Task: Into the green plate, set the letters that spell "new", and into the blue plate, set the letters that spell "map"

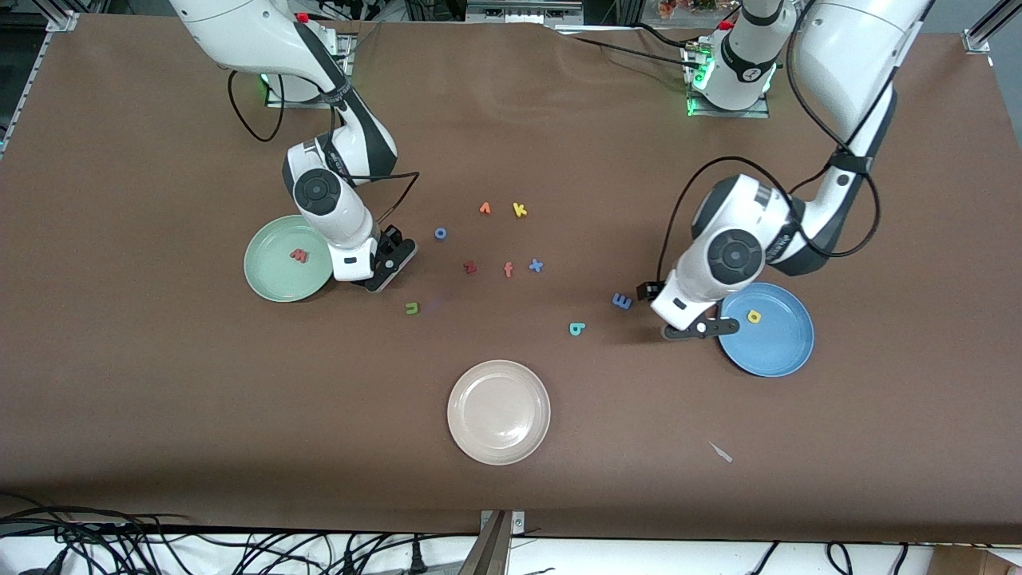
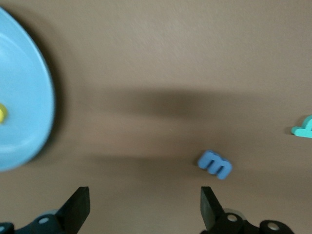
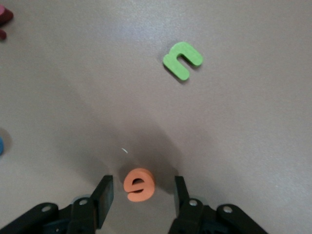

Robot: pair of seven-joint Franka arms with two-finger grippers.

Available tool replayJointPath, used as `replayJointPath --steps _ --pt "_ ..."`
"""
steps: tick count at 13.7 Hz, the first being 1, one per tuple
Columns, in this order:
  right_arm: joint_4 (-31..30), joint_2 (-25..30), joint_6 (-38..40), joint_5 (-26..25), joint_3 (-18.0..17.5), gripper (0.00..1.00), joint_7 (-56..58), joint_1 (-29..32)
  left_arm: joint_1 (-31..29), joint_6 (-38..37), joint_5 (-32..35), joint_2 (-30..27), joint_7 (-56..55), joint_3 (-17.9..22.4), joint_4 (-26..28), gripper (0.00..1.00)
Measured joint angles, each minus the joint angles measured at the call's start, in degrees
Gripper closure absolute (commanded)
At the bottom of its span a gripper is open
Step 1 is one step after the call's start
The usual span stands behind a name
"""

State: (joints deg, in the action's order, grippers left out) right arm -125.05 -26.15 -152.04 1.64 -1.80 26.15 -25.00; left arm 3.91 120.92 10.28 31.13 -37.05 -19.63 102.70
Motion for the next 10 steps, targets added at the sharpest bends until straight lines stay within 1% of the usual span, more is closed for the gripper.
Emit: replayJointPath --steps 1,2,3,5,6,10 --pt "0.00 -0.08 0.01 0.00 0.00 0.47 0.00 -0.07 0.74 0.04 0.00 0.54 -3.25 0.01 0.01 0.00" --pt "0.00 -0.22 0.01 0.00 0.00 0.55 0.00 -0.07 1.27 0.41 0.00 1.21 -6.50 0.00 0.01 0.00" --pt "0.01 -0.33 0.00 0.00 0.01 0.70 0.00 -0.08 1.73 1.44 -0.01 2.01 -9.95 0.00 0.00 0.00" --pt "0.29 -0.30 -0.02 -0.02 0.10 0.95 0.01 -0.07 2.41 4.23 -0.03 3.69 -17.26 0.00 -0.09 0.00" --pt "0.35 -0.28 0.05 -0.06 0.10 1.00 0.03 -0.08 2.55 5.08 -0.36 4.44 -20.29 0.00 -0.41 0.00" --pt "0.82 0.35 1.52 -0.15 0.22 1.00 0.53 -0.09 2.55 8.37 -5.32 5.48 -26.88 0.09 -1.65 0.00"
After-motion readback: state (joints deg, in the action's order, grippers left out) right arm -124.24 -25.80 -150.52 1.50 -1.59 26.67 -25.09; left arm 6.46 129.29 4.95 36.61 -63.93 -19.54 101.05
